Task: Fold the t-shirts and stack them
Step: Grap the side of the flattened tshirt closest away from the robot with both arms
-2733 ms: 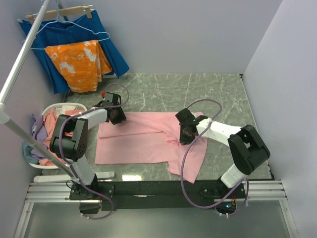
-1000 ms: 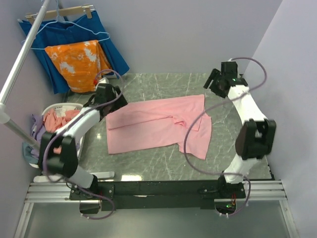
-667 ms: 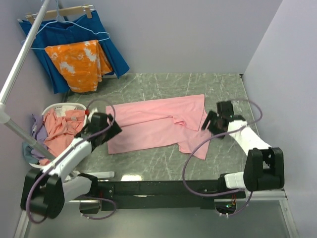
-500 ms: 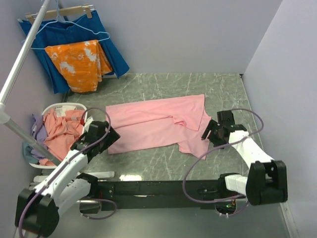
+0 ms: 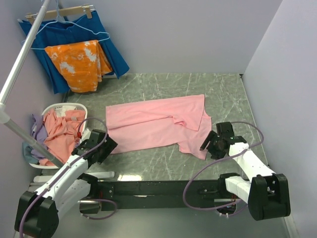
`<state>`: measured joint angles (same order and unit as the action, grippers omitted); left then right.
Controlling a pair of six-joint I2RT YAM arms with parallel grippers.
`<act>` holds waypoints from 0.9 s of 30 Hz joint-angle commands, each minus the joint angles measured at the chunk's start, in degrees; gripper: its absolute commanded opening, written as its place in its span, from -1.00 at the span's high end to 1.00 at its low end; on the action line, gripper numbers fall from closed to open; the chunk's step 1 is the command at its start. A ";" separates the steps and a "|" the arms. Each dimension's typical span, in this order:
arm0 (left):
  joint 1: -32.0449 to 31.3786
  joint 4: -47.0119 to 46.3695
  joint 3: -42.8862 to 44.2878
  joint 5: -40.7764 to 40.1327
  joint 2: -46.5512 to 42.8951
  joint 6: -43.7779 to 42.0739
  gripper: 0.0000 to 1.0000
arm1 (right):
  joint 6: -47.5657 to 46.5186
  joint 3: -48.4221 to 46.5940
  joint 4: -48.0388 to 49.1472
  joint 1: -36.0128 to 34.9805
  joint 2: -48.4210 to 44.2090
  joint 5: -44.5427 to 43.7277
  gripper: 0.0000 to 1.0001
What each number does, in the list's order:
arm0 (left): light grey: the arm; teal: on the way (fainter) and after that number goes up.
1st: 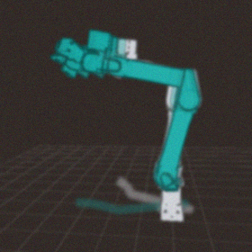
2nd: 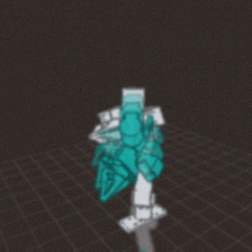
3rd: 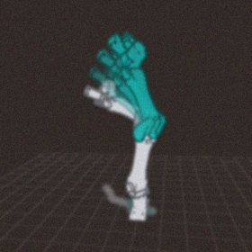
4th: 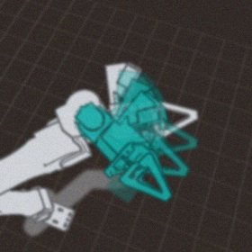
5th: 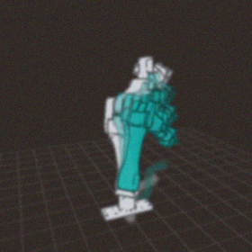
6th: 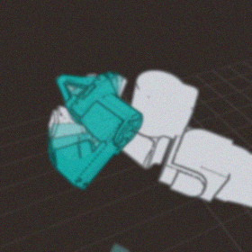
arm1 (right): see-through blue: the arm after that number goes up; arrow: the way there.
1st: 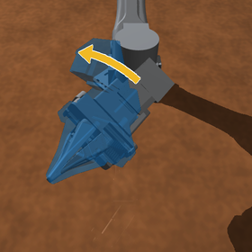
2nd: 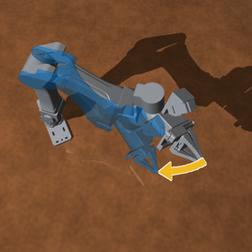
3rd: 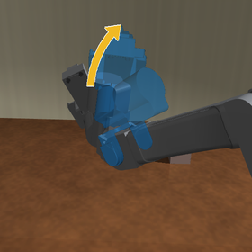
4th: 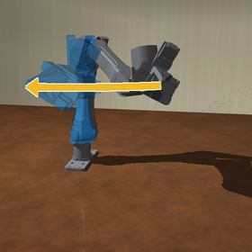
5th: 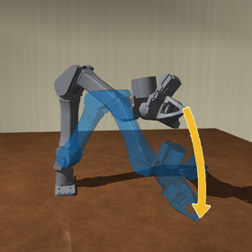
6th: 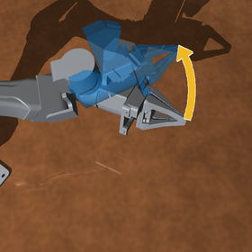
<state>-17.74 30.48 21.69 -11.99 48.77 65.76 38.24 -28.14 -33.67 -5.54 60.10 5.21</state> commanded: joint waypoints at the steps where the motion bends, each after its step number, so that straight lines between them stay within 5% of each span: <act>1: -0.19 -1.30 -1.92 -0.84 -0.08 2.01 -0.72 | 3.59 1.60 0.62 -1.31 -1.82 2.17 -0.51; 6: -0.28 -4.10 -2.18 -1.28 2.11 1.74 -0.54 | 5.70 3.70 3.42 -3.25 -0.95 2.60 -0.42; 13: -0.46 -4.81 -3.15 -1.90 2.56 2.27 0.10 | 7.37 5.20 5.02 -3.78 -0.42 4.37 -0.30; 16: -0.46 -5.25 -4.11 -1.64 1.50 2.53 0.41 | 7.11 4.85 5.37 -3.95 0.54 4.45 -0.04; 17: -0.46 -5.43 -4.20 -1.55 1.50 2.45 0.50 | 7.03 4.68 5.63 -3.95 1.07 4.54 0.40; 20: -0.37 -4.91 -3.77 -1.37 1.94 2.18 0.73 | 6.76 4.41 5.99 -3.95 0.21 4.72 1.00; 27: -0.46 1.06 1.67 -3.83 -0.69 1.39 0.89 | 5.36 -2.08 -0.77 -4.04 -9.20 -1.86 1.00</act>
<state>-17.96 26.15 19.11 -13.45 50.37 67.94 44.84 -24.69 -30.76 -9.15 56.10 8.32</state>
